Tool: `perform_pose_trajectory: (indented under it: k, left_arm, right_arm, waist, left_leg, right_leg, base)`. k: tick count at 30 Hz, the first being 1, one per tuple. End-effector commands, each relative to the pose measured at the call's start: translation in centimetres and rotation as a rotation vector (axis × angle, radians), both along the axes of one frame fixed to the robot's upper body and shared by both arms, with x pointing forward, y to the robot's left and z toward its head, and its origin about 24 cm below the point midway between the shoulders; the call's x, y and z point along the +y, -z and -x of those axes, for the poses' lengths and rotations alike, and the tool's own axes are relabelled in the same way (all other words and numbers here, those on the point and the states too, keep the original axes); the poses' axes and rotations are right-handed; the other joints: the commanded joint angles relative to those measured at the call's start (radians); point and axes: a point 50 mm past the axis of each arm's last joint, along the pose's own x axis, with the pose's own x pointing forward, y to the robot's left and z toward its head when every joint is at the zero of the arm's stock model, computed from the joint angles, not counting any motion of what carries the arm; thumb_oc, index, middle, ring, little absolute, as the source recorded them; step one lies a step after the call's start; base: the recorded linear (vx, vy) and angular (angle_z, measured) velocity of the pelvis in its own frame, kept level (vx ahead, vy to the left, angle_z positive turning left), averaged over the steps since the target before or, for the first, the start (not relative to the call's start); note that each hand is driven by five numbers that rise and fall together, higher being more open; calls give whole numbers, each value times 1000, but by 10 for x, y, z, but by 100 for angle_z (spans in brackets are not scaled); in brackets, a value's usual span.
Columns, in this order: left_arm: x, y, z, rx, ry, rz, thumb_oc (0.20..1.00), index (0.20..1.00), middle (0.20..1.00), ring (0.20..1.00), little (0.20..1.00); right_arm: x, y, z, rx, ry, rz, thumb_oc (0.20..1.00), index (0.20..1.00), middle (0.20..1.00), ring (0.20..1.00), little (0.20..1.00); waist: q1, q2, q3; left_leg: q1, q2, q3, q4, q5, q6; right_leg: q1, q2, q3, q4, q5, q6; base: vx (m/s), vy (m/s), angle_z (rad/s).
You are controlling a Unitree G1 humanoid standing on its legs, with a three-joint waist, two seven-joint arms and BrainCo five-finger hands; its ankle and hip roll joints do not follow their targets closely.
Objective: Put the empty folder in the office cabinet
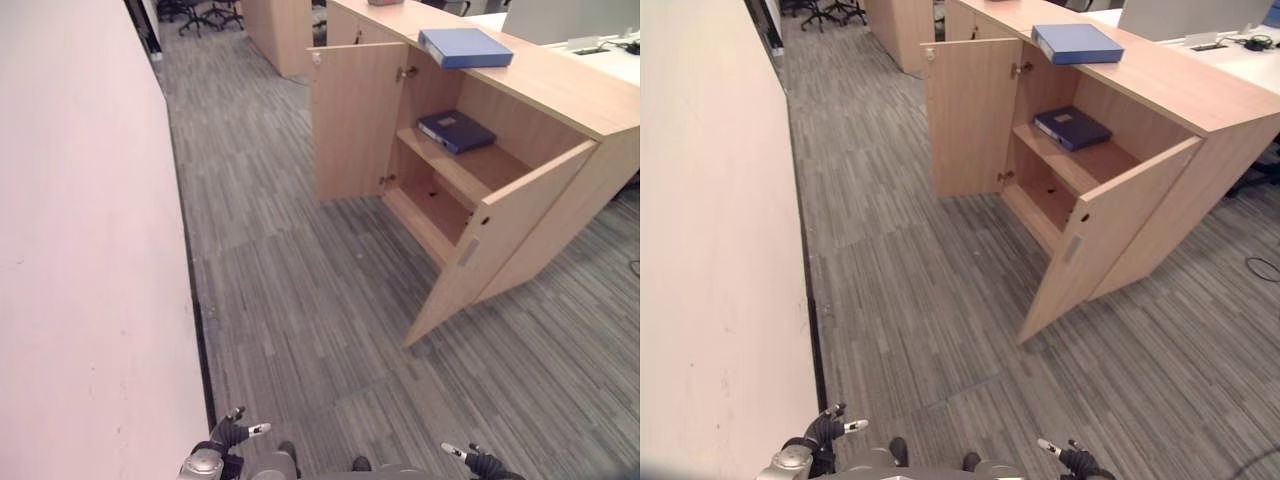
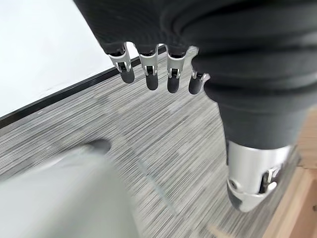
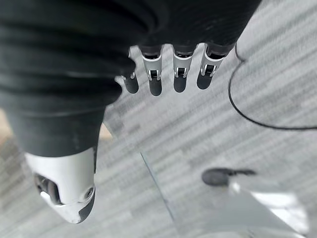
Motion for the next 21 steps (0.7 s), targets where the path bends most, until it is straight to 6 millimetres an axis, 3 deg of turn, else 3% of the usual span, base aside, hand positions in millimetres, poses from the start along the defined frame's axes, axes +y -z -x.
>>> perform_pose_trajectory:
  k: [1, 2, 5, 10, 11, 14, 16, 17, 18, 19, 20, 21]
  left_arm:
    - [-4, -13, -31, -117, 16, 17, 1000, 1000, 1000, 1000, 1000]
    - [-4, -14, -32, -120, 21, 14, 1000, 1000, 1000, 1000, 1000]
    - [3, -14, -33, -121, -15, -1, 1000, 1000, 1000, 1000, 1000]
    - [14, -10, -19, -78, -59, -22, 1000, 1000, 1000, 1000, 1000]
    - [19, -7, -9, -43, -77, -34, 1000, 1000, 1000, 1000, 1000]
    - [23, -7, -8, -38, -84, -47, 1000, 1000, 1000, 1000, 1000]
    - [28, -8, -8, -36, -83, -62, 1000, 1000, 1000, 1000, 1000]
    - [30, -10, -10, -39, -75, -68, 1000, 1000, 1000, 1000, 1000]
    - [30, -10, -10, -38, -75, -69, 1000, 1000, 1000, 1000, 1000]
    - [30, -12, -15, -56, -65, -70, 1000, 1000, 1000, 1000, 1000]
    - [30, -12, -15, -56, -65, -70, 1000, 1000, 1000, 1000, 1000]
    - [31, -14, -19, -70, -62, -72, 1000, 1000, 1000, 1000, 1000]
  right_arm:
    - [-19, -8, -3, -32, 43, 38, 1000, 1000, 1000, 1000, 1000]
    - [-20, -8, -5, -32, 36, 43, 1000, 1000, 1000, 1000, 1000]
    - [-20, -10, -11, -49, 52, 48, 1000, 1000, 1000, 1000, 1000]
    - [-22, -10, -11, -38, 50, 57, 1000, 1000, 1000, 1000, 1000]
    - [-21, -8, -7, -26, 53, 48, 1000, 1000, 1000, 1000, 1000]
    - [-18, -7, -5, -26, 65, 39, 1000, 1000, 1000, 1000, 1000]
    - [-14, -6, -5, -28, 75, 26, 1000, 1000, 1000, 1000, 1000]
    - [-12, -5, -7, -37, 88, 11, 1000, 1000, 1000, 1000, 1000]
    - [-11, -5, -7, -37, 88, 11, 1000, 1000, 1000, 1000, 1000]
    - [-9, -5, -9, -51, 99, -2, 1000, 1000, 1000, 1000, 1000]
    - [-9, -5, -9, -51, 99, -2, 1000, 1000, 1000, 1000, 1000]
    - [-8, -6, -13, -68, 102, -7, 1000, 1000, 1000, 1000, 1000]
  waist:
    - [28, 21, 10]
    - [42, 28, 16]
    - [72, 34, 21]
    - [102, 33, 0]
    - [109, 36, -25]
    - [105, 23, -43]
    - [106, 7, -65]
    - [104, -11, -80]
    - [105, -13, -81]
    - [103, -24, -87]
    - [105, -25, -88]
    - [102, -26, -85]
  left_leg:
    - [-66, 45, -43, -64, 3, -12]
    - [-106, 52, -62, -107, 37, -19]
    - [-198, 58, -78, -279, 69, -30]
    - [-225, 76, -79, -308, 93, -40]
    - [-214, 87, -90, -305, 122, -49]
    - [-215, 88, -67, -286, 149, -53]
    - [-203, 75, -43, -269, 151, -42]
    - [-188, 53, -18, -263, 129, -22]
    - [-188, 52, -16, -262, 128, -22]
    - [-165, 24, 13, -265, 96, 5]
    - [-165, 23, 15, -265, 96, 6]
    - [-146, 14, 29, -273, 80, 18]
  right_leg:
    - [32, -57, 68, 53, -140, 121]
    - [40, -53, 78, 61, -153, 121]
    - [85, -43, 129, 97, -233, 116]
    - [161, -55, 204, 117, -298, 122]
    - [183, -72, 221, 110, -308, 135]
    - [184, -98, 225, 118, -305, 152]
    - [167, -127, 229, 136, -271, 179]
    - [144, -150, 235, 170, -200, 211]
    - [143, -152, 236, 170, -200, 212]
    - [108, -161, 241, 238, -114, 238]
    - [106, -163, 243, 239, -115, 239]
    - [72, -159, 247, 303, -64, 252]
  base:
    - [280, 89, 13]
    - [328, 102, 12]
    - [360, 91, -1]
    - [387, 178, -45]
    - [377, 248, -85]
    - [350, 286, -77]
    - [325, 258, -9]
    - [317, 267, 3]
    - [363, 349, 0]
    - [170, 177, -15]
    - [228, 253, -17]
    - [129, 164, -7]
